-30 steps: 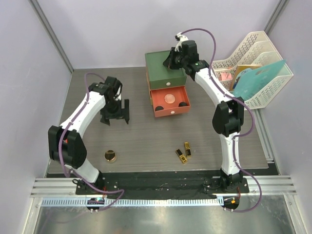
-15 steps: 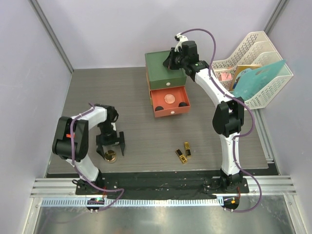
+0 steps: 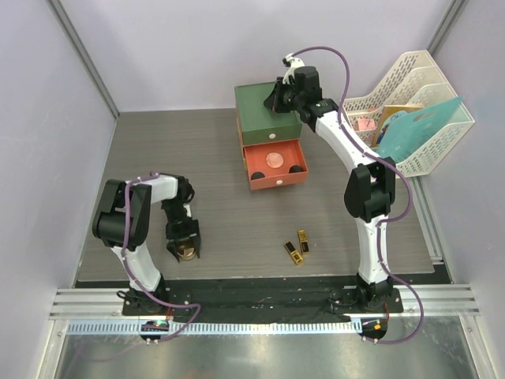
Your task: Organize the makeup
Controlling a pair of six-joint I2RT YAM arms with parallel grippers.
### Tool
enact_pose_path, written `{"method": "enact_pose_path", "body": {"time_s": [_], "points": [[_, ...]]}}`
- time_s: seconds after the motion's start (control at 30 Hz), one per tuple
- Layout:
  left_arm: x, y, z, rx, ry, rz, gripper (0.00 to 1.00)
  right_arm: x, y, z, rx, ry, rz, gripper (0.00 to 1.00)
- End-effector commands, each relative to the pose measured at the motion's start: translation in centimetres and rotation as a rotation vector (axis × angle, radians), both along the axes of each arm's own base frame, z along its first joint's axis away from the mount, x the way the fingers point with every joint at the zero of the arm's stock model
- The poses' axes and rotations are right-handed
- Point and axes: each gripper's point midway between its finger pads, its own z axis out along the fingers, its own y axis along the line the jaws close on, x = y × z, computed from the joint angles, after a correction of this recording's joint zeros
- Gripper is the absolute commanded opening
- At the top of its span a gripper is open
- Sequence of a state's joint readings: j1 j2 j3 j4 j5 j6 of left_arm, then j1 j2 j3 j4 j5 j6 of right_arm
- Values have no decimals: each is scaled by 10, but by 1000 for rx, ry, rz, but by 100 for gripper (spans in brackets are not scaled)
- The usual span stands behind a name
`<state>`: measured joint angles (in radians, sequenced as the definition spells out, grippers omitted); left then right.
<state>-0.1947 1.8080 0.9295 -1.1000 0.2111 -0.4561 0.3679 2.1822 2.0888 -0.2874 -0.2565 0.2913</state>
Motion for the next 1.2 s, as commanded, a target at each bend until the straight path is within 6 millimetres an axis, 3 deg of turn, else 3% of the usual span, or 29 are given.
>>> {"method": "enact_pose_path", "body": {"time_s": [0.0, 0.03, 0.17, 0.27, 0.3, 0.37, 0.4, 0.47, 0.5, 0.6, 0.77, 0.9, 1.0, 1.1, 1.17], "points": [[15, -7, -6, -34, -36, 10, 6, -56, -13, -119, -166, 388, 31, 1], [19, -8, -3, -39, -51, 9, 0, -56, -13, -119, -166, 388, 31, 1], [50, -16, 15, -73, -129, -3, 0, -54, -12, -120, -163, 390, 31, 1], [92, -26, 40, -112, -240, -44, 0, -54, -11, -119, -158, 392, 30, 1], [120, -34, 56, -137, -332, -73, 0, -53, -11, -120, -158, 392, 31, 1], [147, -44, 72, -159, -410, -93, 0, -52, -11, -122, -157, 394, 30, 1], [176, -54, 96, -183, -511, -107, 0, -52, -10, -122, -157, 394, 32, 1], [197, -71, 109, -218, -557, -127, 0, -51, -10, -122, -158, 393, 31, 1], [219, -81, 130, -246, -639, -132, 0, -51, -11, -122, -160, 392, 31, 1], [251, -117, 156, -322, -741, -143, 0, -51, -11, -124, -161, 395, 31, 1], [275, -183, 184, -471, -852, -154, 0, -51, -12, -127, -165, 398, 29, 1], [278, -229, 204, -601, -908, -151, 0, -51, -11, -127, -166, 397, 30, 1], [274, -252, 210, -636, -934, -185, 0, -51, -10, -128, -167, 399, 29, 1], [270, -264, 201, -645, -905, -196, 1, -49, -11, -127, -162, 399, 27, 1], [267, -267, 192, -648, -874, -204, 15, -49, -9, -128, -158, 401, 27, 1]]}}
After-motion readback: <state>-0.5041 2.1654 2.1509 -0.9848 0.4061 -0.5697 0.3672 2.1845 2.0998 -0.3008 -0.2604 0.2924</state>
